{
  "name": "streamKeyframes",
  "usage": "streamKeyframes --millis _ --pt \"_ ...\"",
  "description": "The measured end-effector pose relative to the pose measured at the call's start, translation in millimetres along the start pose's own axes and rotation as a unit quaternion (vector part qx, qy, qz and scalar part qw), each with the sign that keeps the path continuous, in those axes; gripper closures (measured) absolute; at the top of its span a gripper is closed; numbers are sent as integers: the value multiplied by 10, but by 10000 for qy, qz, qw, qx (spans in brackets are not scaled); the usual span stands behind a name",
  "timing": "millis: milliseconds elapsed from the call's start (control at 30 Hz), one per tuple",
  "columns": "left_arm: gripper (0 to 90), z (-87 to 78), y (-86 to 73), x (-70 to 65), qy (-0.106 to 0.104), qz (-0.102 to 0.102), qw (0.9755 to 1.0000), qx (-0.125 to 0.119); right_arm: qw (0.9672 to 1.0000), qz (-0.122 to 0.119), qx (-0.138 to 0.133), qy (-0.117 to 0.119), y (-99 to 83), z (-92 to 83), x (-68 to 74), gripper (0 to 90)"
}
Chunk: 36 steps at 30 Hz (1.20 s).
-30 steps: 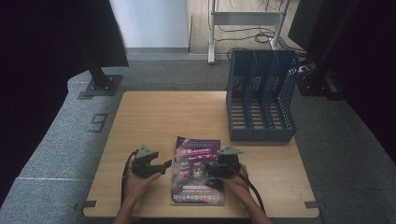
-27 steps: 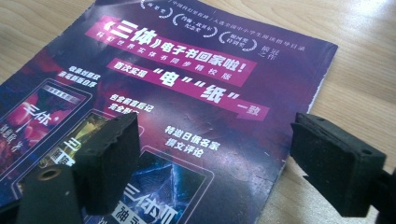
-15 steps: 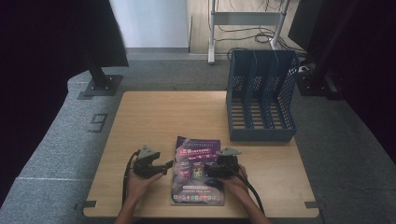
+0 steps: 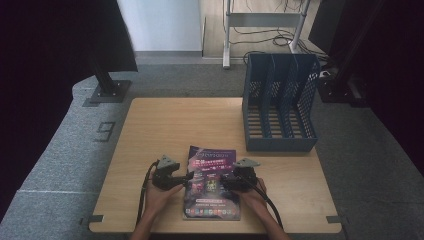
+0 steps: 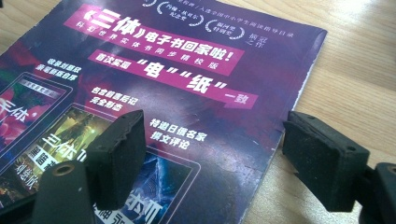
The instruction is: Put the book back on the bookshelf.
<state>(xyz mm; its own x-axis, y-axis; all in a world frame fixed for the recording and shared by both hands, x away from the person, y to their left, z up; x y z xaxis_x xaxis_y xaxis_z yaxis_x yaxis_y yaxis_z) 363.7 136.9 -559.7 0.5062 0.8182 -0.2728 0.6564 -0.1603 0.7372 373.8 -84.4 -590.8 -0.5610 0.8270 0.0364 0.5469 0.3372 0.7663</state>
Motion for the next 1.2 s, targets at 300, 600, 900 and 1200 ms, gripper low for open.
streamKeyframes --millis 300,600,900,1200 --pt "272 131 -30 -60 75 63 9998 152 10000 -12 -49 0 -5 -6 -12 232" --pt "272 267 -29 -36 152 20 9995 273 10000 -58 -55 -18 -3 -7 -8 234" --pt "263 384 -6 -38 363 109 9986 357 9997 -220 -92 -93 4 -12 7 239" --pt "247 416 -19 -32 438 27 9980 460 9996 -234 -116 -104 2 -14 12 239"
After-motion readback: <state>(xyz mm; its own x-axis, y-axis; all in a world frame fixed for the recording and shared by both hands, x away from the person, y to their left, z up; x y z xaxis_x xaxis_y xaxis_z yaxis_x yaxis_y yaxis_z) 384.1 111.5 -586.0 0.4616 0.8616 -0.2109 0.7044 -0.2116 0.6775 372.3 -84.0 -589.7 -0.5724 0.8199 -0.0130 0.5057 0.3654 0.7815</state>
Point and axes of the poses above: each handheld gripper's, and its own axes: z roughly forward along the jaws, y roughly out of its top, x roughly to its left, the point moved 6 cm from there along z, roughly forward along the jaws, and after that the axes turned 6 degrees about -z, right-handed, at the moved point
